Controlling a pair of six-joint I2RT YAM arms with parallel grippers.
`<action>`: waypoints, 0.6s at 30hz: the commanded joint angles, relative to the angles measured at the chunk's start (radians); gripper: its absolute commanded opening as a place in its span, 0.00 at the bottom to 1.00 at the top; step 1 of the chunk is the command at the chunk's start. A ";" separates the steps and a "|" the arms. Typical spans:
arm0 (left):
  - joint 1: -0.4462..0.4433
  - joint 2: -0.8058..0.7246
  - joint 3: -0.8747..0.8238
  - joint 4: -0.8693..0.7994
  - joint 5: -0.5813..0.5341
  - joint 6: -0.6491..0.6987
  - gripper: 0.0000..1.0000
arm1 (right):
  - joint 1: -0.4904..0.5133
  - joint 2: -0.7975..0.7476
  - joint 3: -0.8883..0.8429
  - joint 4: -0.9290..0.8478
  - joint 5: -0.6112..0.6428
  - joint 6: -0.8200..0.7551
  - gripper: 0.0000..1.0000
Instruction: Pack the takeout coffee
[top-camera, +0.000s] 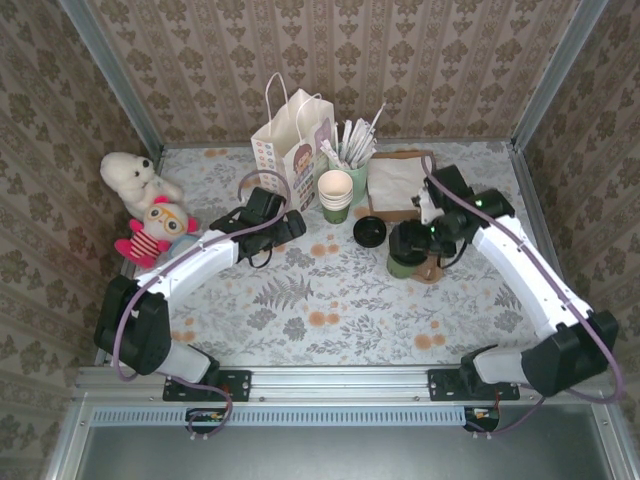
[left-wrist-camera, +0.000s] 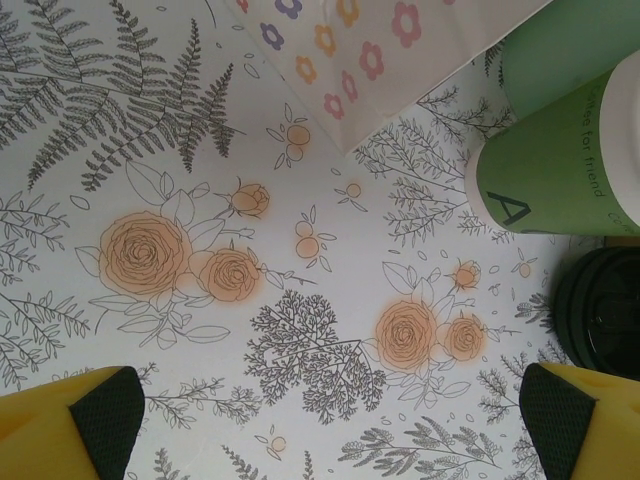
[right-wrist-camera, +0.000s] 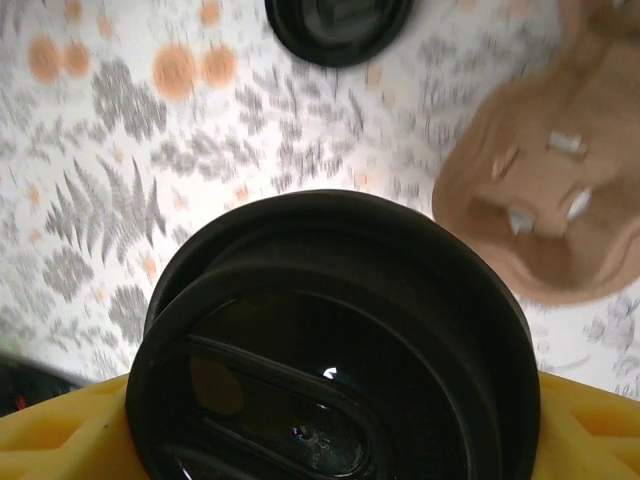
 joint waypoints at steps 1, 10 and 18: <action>-0.004 -0.031 0.006 0.001 -0.030 0.033 1.00 | -0.063 0.108 0.095 0.026 0.075 -0.021 0.70; 0.000 -0.049 0.005 0.002 -0.043 0.019 1.00 | -0.291 0.344 0.440 -0.027 0.164 -0.095 0.70; 0.009 -0.080 0.003 0.013 -0.071 0.012 1.00 | -0.491 0.474 0.550 0.012 0.161 -0.092 0.70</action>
